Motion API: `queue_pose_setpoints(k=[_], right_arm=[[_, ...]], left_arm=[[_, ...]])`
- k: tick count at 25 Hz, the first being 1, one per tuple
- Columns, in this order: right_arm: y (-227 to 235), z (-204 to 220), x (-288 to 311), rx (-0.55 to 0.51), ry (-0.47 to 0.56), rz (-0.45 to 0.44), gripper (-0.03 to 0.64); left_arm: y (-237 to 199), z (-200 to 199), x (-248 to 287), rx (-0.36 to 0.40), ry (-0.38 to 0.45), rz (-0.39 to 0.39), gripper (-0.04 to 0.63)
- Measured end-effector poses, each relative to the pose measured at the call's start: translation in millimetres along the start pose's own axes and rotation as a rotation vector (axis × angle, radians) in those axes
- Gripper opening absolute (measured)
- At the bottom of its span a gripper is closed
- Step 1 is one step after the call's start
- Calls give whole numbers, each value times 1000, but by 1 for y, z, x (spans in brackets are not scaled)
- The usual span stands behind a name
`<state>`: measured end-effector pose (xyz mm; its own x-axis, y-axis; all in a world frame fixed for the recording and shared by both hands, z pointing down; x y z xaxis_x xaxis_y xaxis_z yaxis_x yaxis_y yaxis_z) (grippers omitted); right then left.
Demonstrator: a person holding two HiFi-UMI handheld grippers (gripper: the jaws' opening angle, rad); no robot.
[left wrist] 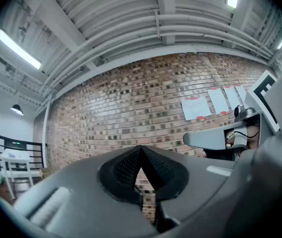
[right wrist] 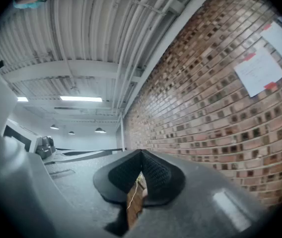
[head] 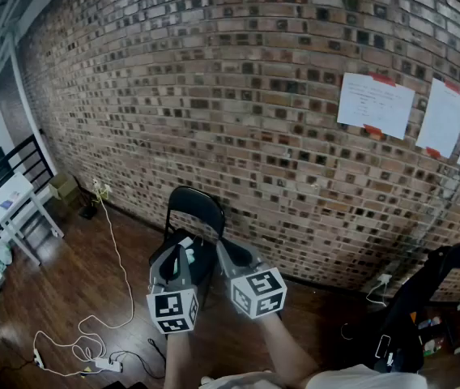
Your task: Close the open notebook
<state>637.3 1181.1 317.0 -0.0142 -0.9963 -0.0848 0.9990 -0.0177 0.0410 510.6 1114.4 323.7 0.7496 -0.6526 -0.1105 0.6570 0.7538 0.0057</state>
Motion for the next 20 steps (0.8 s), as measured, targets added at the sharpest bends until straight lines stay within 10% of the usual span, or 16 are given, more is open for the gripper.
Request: queue_pose_setpoints(k=[5, 11, 20], right_arm=[[-91, 8, 77, -50, -20, -115, -9], [-253, 28, 149, -38, -23, -404, -9], [-344, 53, 206, -29, -68, -643, -9]], left_arm=[[-106, -7, -37, -8, 7, -107, 17], [-255, -11, -147, -21, 20, -408, 17], [-330, 3, -208, -15, 9, -648, 17]])
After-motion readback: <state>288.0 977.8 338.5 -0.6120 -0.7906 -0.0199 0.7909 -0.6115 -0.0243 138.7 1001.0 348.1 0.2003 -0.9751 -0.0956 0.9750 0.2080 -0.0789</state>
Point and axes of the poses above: the fingertips, and each gripper's own axes: x forward along the fingers, y to its right, z out of its underside, the point moved 6 cm from there along -x, backward along the fingers, and after that the axes turned 3 degrees about -x, right-handed, at the moved point
